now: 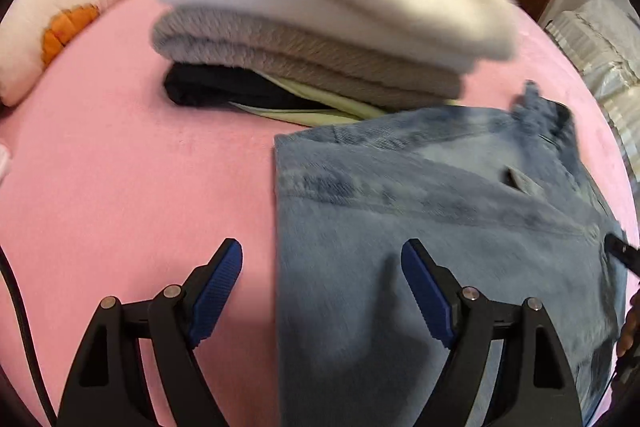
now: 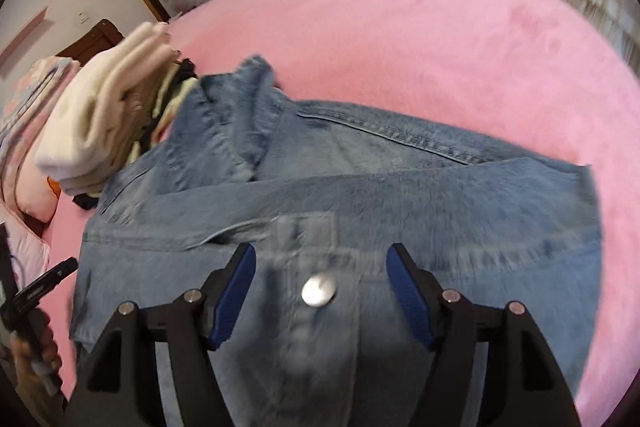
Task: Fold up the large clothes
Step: 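Grasp the opposite jacket side with the right gripper and fold it inward, then lay the folded side on the jacket and open the right gripper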
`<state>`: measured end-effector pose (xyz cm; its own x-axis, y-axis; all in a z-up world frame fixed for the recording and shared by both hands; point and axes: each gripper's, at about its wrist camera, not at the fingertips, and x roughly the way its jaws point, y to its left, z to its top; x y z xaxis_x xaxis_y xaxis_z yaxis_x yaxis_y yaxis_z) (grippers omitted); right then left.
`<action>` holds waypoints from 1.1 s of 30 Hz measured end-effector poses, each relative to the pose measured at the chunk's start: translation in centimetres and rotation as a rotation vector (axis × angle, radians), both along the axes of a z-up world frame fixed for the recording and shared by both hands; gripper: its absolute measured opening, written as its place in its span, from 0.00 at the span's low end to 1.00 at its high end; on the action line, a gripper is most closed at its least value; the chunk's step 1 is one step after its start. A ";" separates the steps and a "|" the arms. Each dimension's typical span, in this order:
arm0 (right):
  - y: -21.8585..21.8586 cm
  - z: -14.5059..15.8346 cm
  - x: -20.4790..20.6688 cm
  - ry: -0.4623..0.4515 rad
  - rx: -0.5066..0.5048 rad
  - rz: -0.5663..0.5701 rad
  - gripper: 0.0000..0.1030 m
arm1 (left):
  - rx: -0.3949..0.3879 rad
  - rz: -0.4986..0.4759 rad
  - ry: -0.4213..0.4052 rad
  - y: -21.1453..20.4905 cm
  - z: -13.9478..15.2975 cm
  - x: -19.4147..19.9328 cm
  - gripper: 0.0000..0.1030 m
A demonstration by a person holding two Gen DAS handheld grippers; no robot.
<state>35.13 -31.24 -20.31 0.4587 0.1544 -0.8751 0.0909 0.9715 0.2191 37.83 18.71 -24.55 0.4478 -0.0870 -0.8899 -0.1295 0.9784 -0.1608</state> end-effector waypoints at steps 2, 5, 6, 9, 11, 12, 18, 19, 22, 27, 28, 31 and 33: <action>0.1 -0.6 0.5 0.002 0.011 0.026 0.66 | -0.015 -0.003 0.037 0.7 -1.4 1.9 0.78; 1.8 -0.8 0.5 -0.016 -0.027 0.127 0.43 | -0.074 0.013 0.057 1.7 -2.6 3.2 0.80; 2.4 -0.8 0.6 -0.013 -0.038 0.150 0.39 | -0.086 0.011 0.055 1.8 -2.8 3.4 0.79; 4.2 -0.6 0.2 -0.042 -0.119 0.190 0.28 | -0.110 -0.052 0.013 0.9 -2.3 3.3 0.08; 4.9 0.0 -0.2 -0.075 -0.167 0.190 0.26 | -0.044 -0.026 -0.013 0.2 -1.4 3.0 0.08; 5.5 0.8 -0.6 -0.114 -0.201 0.186 0.26 | -0.025 -0.007 -0.038 0.0 -0.8 2.6 0.08; 5.8 2.7 -0.5 -0.238 -0.245 0.122 0.26 | 0.045 0.043 -0.162 -1.0 1.3 1.0 0.08; 5.7 2.0 0.0 -0.217 -0.254 0.119 0.26 | 0.050 0.049 -0.148 -1.1 0.7 1.2 0.08; 5.4 -1.3 1.1 -0.115 -0.278 0.122 0.30 | 0.067 0.052 -0.105 -1.2 -1.4 2.0 0.15; 4.9 1.0 -0.1 -0.120 -0.261 0.026 0.41 | 0.186 0.066 -0.075 -2.2 0.2 1.8 0.47; 5.0 1.8 -0.7 -0.134 -0.265 0.016 0.41 | 0.204 0.064 -0.072 -2.3 1.0 1.3 0.50; 6.2 4.7 -3.6 -0.197 -0.269 0.014 0.41 | 0.208 0.071 -0.128 -2.8 4.2 -1.1 0.51; 8.2 6.1 -6.0 -0.231 -0.222 0.051 0.41 | 0.153 0.073 -0.158 -3.1 6.0 -3.7 0.51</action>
<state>29.09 -23.07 -14.23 0.6459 -0.0001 -0.7634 0.0131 0.9999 0.0109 34.16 15.57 -18.57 0.5831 0.0816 -0.8083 -0.1863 0.9819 -0.0352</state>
